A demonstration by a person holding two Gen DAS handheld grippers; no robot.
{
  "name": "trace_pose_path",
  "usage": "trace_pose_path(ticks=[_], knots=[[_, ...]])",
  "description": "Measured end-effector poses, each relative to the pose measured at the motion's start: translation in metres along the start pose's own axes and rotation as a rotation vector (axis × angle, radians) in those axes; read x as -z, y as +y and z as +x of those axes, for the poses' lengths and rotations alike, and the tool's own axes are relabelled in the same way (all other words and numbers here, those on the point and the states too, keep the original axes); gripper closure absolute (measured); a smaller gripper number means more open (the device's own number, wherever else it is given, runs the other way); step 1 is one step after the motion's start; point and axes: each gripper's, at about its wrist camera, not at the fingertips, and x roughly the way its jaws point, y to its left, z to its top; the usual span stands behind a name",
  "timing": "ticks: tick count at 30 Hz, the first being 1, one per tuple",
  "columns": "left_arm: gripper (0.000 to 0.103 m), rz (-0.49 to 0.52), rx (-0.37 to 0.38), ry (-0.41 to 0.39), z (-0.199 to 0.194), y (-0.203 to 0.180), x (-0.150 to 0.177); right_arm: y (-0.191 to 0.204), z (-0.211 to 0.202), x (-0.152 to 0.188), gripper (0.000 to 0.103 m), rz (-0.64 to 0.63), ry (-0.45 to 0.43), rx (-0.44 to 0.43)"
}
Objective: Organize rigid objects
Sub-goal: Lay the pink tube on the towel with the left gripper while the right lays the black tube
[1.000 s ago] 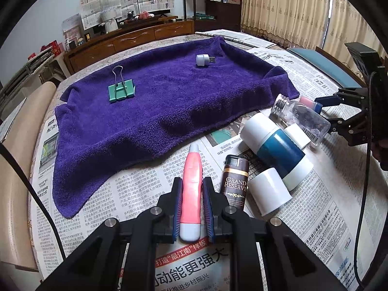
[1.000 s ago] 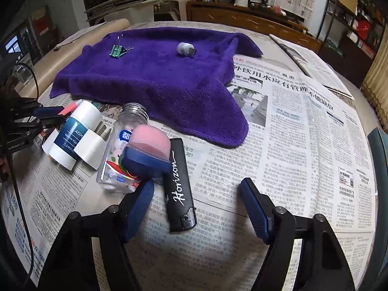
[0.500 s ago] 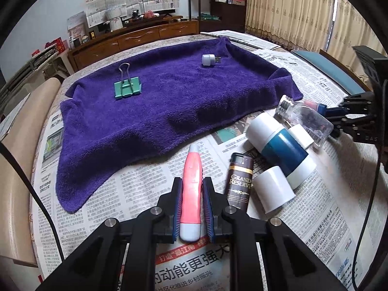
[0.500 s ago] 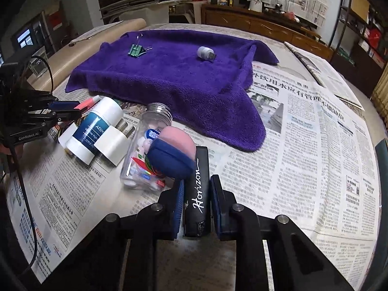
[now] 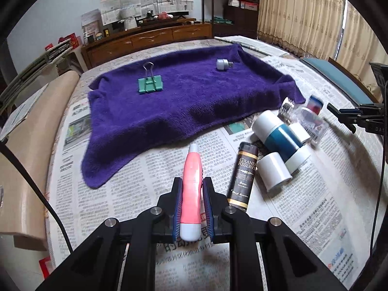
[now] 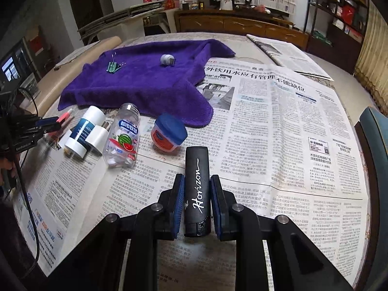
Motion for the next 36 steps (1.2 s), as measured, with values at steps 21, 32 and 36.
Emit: trace_pose_path(ticks=[21, 32, 36], knots=[[0.086, -0.103, -0.007, -0.076, -0.008, 0.052, -0.085, 0.024, 0.008, -0.109, 0.082, 0.021, -0.086, -0.097], [0.086, -0.149, -0.036, -0.029, 0.047, 0.077, -0.115, 0.034, 0.074, -0.163, 0.082, -0.015, -0.033, -0.106], [0.086, -0.211, -0.041, 0.004, 0.068, 0.09, -0.115, 0.037, 0.1, -0.173, 0.082, -0.034, 0.009, -0.098]])
